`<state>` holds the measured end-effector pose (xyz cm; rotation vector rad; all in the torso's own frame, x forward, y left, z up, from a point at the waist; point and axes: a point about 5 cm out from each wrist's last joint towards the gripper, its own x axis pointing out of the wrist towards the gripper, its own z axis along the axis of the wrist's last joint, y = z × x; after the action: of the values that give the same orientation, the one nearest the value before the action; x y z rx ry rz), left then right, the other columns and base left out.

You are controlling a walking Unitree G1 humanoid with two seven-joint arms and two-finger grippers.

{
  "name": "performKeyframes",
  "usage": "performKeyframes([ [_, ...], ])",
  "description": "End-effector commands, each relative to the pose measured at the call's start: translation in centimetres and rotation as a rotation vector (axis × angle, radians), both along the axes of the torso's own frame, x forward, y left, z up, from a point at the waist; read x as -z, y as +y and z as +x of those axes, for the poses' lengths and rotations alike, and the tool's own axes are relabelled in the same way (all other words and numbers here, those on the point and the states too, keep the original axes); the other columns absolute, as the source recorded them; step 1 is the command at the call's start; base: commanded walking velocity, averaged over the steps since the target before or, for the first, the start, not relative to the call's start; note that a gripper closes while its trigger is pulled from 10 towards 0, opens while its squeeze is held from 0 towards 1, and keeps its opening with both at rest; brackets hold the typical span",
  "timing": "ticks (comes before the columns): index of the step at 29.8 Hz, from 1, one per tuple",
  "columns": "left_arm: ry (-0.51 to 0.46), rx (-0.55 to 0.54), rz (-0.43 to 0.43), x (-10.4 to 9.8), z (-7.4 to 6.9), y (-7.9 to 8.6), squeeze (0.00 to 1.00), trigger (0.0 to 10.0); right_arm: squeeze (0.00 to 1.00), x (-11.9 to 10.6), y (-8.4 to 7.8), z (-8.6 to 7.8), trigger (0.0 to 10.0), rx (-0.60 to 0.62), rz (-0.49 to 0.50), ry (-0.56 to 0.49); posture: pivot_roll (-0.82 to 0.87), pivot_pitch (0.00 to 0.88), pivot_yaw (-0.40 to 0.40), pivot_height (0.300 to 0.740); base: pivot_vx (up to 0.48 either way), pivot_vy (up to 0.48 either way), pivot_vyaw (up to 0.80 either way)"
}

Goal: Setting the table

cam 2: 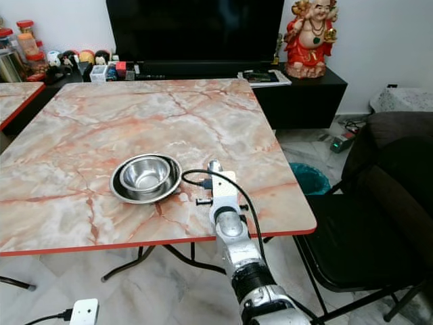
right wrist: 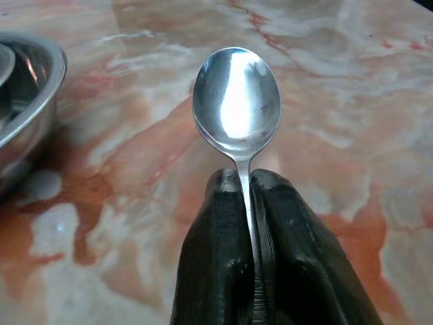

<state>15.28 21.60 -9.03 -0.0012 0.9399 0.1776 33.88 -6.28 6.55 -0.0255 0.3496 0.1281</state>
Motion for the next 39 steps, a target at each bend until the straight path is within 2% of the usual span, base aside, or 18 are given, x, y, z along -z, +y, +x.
performKeyframes([
  [1,0.013,-0.012,0.012,0.1,-0.4,0.4,0.00,10.0,0.00,-2.0,2.1,0.9,10.0,-0.042,0.046,-0.052,0.07,0.000,-0.018,0.714,0.000,0.000,0.00],
  [12,0.020,-0.021,0.015,0.2,-0.8,0.5,0.00,10.0,0.00,-2.1,2.2,1.3,10.0,-0.051,0.041,-0.049,0.07,0.000,-0.025,0.714,0.000,0.000,0.00],
  [29,0.052,-0.023,0.024,0.4,-1.5,0.9,0.00,10.0,0.00,-1.1,1.3,1.3,10.0,-0.043,0.003,-0.007,0.10,0.000,-0.027,0.714,0.000,0.000,0.00],
  [37,0.057,-0.018,0.022,0.4,-1.6,1.0,0.00,10.0,0.00,-0.6,0.8,1.2,10.0,-0.013,0.022,0.024,0.10,0.000,-0.022,0.714,0.000,0.000,0.00],
  [38,0.058,-0.016,0.019,0.4,-1.6,1.0,0.00,10.0,0.99,-0.6,0.7,1.3,10.0,-0.008,0.022,0.023,0.10,0.000,-0.023,0.714,0.000,0.000,0.00],
  [39,0.059,-0.016,0.018,0.5,-1.6,0.9,0.00,10.0,1.00,-0.6,0.7,1.3,10.0,-0.007,0.022,0.023,0.10,0.000,-0.023,0.714,0.000,0.000,0.00],
])
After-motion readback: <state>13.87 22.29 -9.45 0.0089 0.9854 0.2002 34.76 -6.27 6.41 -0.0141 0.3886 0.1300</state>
